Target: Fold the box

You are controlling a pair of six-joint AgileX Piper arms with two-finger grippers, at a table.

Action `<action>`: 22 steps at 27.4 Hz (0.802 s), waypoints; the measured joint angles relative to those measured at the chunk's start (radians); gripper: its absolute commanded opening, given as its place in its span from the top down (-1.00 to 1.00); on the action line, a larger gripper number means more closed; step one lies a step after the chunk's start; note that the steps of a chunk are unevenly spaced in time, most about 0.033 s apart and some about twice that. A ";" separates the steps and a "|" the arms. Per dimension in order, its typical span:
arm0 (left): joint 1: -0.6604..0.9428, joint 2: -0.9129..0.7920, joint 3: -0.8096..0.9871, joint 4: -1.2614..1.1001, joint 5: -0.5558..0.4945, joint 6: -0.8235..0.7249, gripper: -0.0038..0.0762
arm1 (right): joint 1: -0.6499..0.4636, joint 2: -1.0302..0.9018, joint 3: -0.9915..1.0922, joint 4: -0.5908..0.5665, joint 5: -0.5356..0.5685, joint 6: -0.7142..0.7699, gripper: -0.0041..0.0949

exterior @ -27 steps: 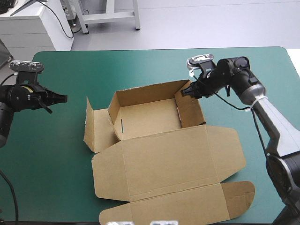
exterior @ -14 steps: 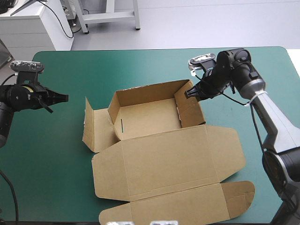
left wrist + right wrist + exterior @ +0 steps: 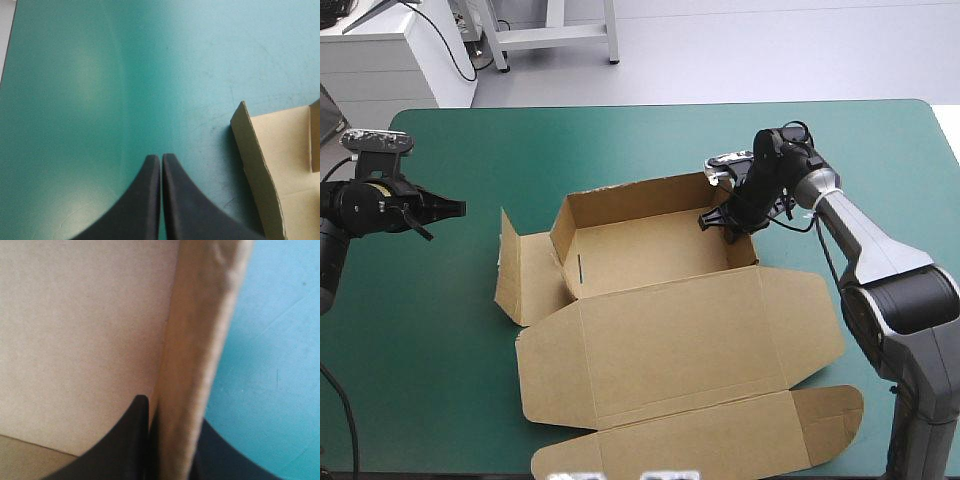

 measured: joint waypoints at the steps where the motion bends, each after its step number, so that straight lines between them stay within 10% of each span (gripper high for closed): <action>1: 0.000 0.000 0.000 0.000 -0.002 0.000 0.92 | 0.000 0.000 0.000 -0.003 -0.005 0.001 0.95; 22: 0.248 0.121 0.000 -0.402 -0.030 0.090 0.92 | -0.163 -0.250 0.000 0.054 -0.067 0.017 0.95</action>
